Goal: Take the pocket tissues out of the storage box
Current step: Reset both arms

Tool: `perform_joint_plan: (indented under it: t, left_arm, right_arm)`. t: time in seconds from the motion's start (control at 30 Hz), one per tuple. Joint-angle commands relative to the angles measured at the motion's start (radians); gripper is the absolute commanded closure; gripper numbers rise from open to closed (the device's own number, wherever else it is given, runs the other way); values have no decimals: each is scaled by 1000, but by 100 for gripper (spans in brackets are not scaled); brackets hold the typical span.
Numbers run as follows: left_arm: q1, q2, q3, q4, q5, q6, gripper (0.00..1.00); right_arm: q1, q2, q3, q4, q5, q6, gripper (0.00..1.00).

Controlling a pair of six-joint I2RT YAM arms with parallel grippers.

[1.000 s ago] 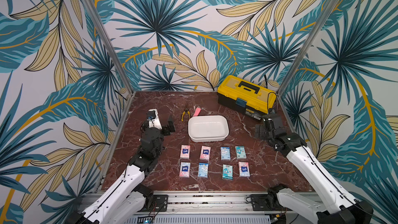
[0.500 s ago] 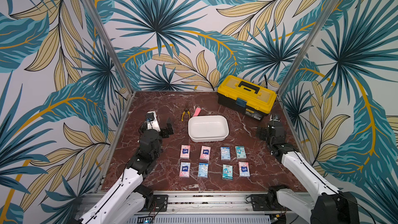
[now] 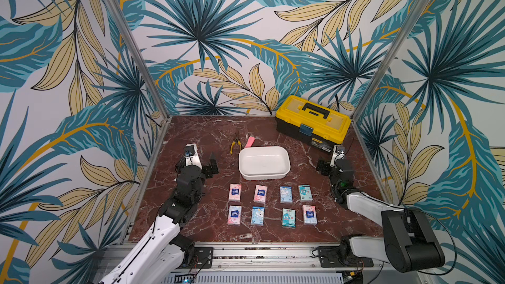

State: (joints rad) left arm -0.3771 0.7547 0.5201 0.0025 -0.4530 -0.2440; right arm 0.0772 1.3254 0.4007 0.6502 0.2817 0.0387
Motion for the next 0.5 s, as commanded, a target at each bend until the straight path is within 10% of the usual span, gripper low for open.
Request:
perform_joint_plan:
  t: [0.0, 0.47]
  left_arm:
    - [10, -22, -26, -39, -22, -9, 0]
    - [57, -27, -72, 21, -86, 82, 0]
  right_arm:
    - [-6, 38, -43, 180, -84, -34, 1]
    - [-77, 186, 12, 199, -230, -4, 1]
